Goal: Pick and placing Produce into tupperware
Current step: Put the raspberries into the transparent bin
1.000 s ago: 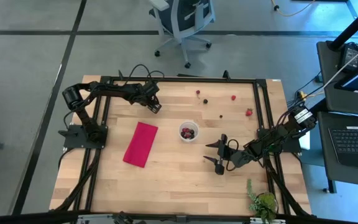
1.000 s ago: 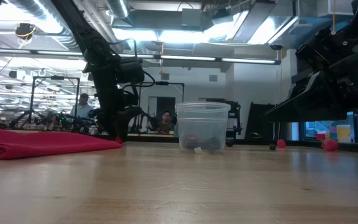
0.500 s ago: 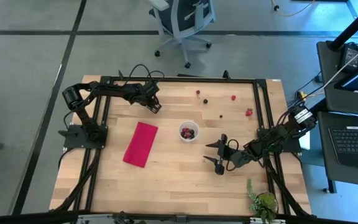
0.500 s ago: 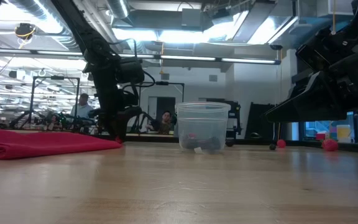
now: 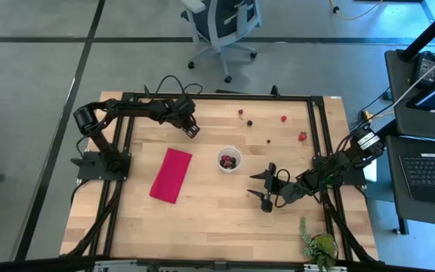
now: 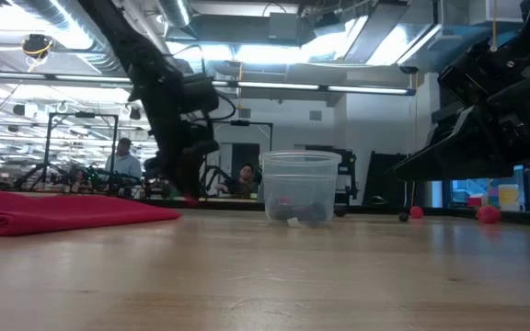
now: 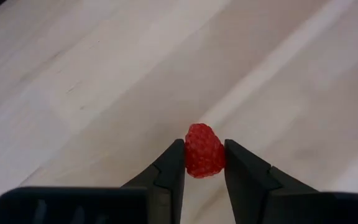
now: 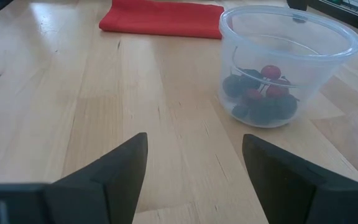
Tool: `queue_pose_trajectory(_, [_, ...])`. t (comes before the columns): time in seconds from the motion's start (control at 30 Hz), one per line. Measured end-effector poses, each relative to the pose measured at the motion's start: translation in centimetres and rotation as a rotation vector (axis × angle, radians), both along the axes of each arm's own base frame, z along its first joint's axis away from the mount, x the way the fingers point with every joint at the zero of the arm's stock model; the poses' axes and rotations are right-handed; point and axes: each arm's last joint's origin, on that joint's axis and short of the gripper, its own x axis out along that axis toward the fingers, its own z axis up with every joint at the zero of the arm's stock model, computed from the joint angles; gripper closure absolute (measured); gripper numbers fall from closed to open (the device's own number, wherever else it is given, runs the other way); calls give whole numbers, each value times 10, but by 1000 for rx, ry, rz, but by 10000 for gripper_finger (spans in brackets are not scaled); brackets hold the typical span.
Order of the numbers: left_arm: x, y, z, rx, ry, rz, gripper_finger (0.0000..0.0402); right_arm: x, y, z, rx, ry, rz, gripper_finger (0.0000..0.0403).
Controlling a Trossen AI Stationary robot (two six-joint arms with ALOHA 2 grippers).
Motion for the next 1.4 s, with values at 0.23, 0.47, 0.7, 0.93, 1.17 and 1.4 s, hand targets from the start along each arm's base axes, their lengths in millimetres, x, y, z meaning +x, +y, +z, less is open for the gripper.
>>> queue_pose_trajectory(0.23, [24, -14, 37, -3, -83, -118, 314, 0, 0, 0, 0, 1, 1, 139])
queue_pose_trajectory(0.47, [62, -54, 71, -18, -255, -388, 316, 0, 0, 0, 0, 1, 0, 139])
queue_pose_trajectory(0.7, [87, -115, 80, -6, -358, -610, 310, 0, 0, 0, 1, 0, 0, 139])
queue_pose_trajectory(0.93, [101, -141, 70, 106, -329, -611, 309, 0, 0, 0, 22, -5, -8, 139])
queue_pose_trajectory(1.17, [112, -136, 48, 100, -312, -600, 309, 0, 0, 1, 28, -16, -7, 139])
queue_pose_trajectory(1.4, [116, -129, 31, 80, -269, -579, 309, 0, 0, 1, 26, -15, -7, 139])
